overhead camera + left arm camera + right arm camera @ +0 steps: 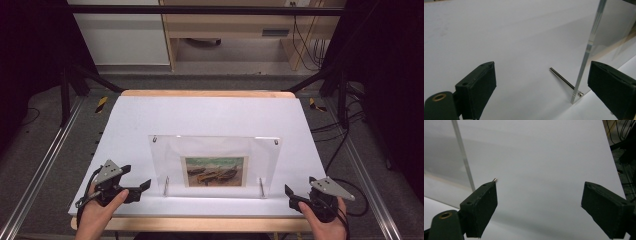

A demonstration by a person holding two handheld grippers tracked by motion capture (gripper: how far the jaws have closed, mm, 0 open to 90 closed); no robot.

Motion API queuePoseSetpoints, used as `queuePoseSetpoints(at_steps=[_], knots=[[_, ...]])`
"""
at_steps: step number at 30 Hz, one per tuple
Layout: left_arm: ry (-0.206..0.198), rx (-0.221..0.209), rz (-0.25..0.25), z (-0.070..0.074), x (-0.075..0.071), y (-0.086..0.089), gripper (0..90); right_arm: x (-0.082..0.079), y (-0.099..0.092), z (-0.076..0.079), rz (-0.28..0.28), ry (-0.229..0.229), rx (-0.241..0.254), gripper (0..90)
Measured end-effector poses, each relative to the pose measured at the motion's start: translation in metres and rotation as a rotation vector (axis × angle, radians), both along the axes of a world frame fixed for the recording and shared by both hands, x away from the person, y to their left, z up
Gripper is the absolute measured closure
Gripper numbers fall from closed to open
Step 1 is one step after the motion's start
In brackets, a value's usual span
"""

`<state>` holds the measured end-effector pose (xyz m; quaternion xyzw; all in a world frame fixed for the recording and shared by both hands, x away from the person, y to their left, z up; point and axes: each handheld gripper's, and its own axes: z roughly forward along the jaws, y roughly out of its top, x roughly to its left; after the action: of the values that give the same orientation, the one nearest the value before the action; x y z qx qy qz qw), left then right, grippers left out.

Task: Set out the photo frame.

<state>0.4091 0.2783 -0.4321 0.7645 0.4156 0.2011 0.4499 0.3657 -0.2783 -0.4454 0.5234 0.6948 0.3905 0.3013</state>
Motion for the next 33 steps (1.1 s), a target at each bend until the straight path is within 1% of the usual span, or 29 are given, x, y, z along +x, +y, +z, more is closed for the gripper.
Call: queuePoseSetpoints(at_steps=[3, 4, 5, 7, 8, 12, 16, 17, 20, 22, 24, 25, 26, 27, 30, 33], knots=[[-0.004, 0.03, 0.017, -0.001, 0.002, 0.005, 7.3, 0.003, 0.0, -0.002, -0.014, 0.018, -0.014, 13.6], [-0.003, 0.033, 0.02, -0.001, 0.003, 0.006, 7.3, 0.004, 0.0, -0.003, -0.022, 0.032, -0.013, 13.5], [0.0, 0.039, 0.027, -0.003, 0.004, 0.007, 7.3, 0.005, 0.0, -0.003, -0.022, 0.034, -0.015, 13.5], [0.007, 0.061, 0.035, -0.004, 0.007, 0.009, 7.3, 0.009, 0.0, -0.004, -0.032, 0.056, -0.013, 13.3], [0.014, 0.066, 0.041, -0.005, 0.009, 0.01, 7.3, 0.011, 0.0, -0.004, -0.035, 0.062, -0.02, 13.1], [0.034, 0.085, 0.056, -0.008, 0.019, 0.013, 7.3, 0.022, 0.001, -0.003, -0.023, 0.09, -0.033, 12.6], [0.047, 0.122, 0.055, -0.01, 0.029, 0.013, 7.7, 0.037, -0.001, -0.003, -0.017, 0.111, -0.054, 12.0], [0.053, 0.136, 0.052, -0.011, 0.032, 0.013, 7.7, 0.039, -0.001, -0.003, -0.015, 0.116, -0.051, 11.9], [0.06, 0.145, 0.057, -0.011, 0.04, 0.014, 7.6, 0.051, -0.002, -0.004, -0.012, 0.13, -0.057, 11.4], [0.06, 0.147, 0.06, -0.009, 0.046, 0.014, 7.6, 0.058, -0.001, -0.003, -0.01, 0.125, -0.057, 11.3], [0.061, 0.156, 0.063, -0.007, 0.051, 0.015, 7.6, 0.064, -0.001, -0.002, -0.007, 0.13, -0.066, 11.3], [0.059, 0.147, 0.07, -0.006, 0.055, 0.014, 7.6, 0.068, 0.0, -0.001, -0.011, 0.133, -0.059, 11.3], [0.06, 0.153, 0.068, -0.005, 0.057, 0.015, 7.6, 0.073, -0.001, -0.001, -0.006, 0.132, -0.066, 11.3], [0.058, 0.149, 0.071, -0.004, 0.06, 0.014, 7.6, 0.076, 0.0, -0.001, -0.006, 0.132, -0.063, 11.3], [0.06, 0.152, 0.073, -0.003, 0.067, 0.013, 7.6, 0.085, 0.001, 0.001, -0.001, 0.139, -0.056, 11.5], [0.062, 0.161, 0.073, -0.002, 0.074, 0.012, 7.6, 0.093, 0.003, 0.001, 0.001, 0.137, -0.062, 11.7]])
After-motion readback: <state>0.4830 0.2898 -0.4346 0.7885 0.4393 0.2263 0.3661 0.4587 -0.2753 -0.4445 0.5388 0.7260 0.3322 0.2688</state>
